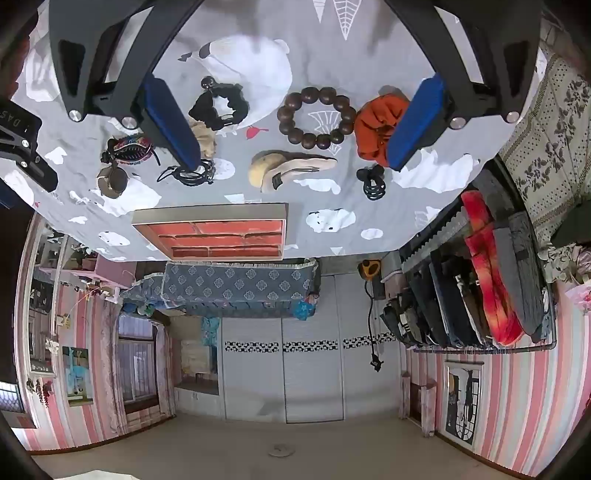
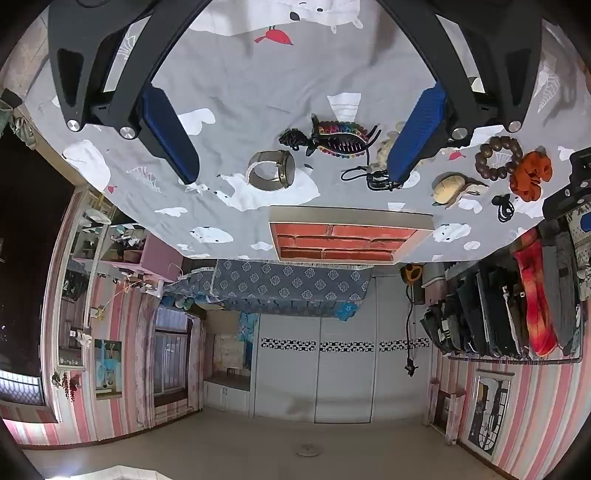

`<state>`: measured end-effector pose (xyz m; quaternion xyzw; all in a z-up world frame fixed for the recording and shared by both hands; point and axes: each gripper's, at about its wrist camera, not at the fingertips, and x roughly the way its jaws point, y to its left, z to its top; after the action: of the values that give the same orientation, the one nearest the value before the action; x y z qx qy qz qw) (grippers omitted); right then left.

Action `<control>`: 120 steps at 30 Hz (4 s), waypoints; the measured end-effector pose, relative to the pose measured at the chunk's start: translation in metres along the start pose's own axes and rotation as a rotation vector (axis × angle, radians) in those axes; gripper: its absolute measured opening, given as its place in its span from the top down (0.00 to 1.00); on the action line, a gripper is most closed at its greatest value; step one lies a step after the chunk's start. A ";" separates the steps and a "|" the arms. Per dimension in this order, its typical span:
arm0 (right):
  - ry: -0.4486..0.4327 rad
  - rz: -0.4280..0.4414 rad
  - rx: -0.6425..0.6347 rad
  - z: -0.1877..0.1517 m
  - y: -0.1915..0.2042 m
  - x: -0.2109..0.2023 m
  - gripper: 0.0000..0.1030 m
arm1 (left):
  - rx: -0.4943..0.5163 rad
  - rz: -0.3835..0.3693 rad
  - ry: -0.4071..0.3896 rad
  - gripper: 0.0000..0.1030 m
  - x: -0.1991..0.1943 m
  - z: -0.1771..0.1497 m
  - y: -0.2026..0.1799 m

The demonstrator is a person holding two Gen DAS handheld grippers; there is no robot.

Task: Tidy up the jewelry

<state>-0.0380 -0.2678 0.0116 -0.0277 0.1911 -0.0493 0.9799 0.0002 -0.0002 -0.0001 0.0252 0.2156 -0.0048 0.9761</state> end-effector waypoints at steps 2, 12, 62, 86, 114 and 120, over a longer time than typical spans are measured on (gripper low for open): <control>0.004 -0.001 -0.002 0.000 0.000 0.000 0.04 | -0.001 -0.001 -0.002 0.04 0.000 0.000 0.000; -0.002 -0.006 -0.011 0.001 -0.002 0.000 0.04 | -0.008 0.008 -0.003 0.04 0.001 0.003 0.006; 0.013 -0.043 -0.003 -0.007 -0.001 0.004 0.04 | 0.005 0.012 -0.017 0.04 0.002 -0.002 0.002; 0.015 -0.047 -0.002 -0.008 -0.004 0.003 0.04 | 0.005 0.014 -0.019 0.04 0.002 -0.002 0.002; 0.062 -0.072 -0.048 -0.026 0.006 0.022 0.04 | 0.023 0.025 0.084 0.04 0.040 -0.027 0.019; 0.111 -0.091 -0.060 -0.029 0.013 0.041 0.04 | 0.019 0.021 0.135 0.04 0.061 -0.032 0.030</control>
<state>-0.0103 -0.2599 -0.0310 -0.0629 0.2451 -0.0895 0.9633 0.0426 0.0318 -0.0535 0.0372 0.2805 0.0050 0.9591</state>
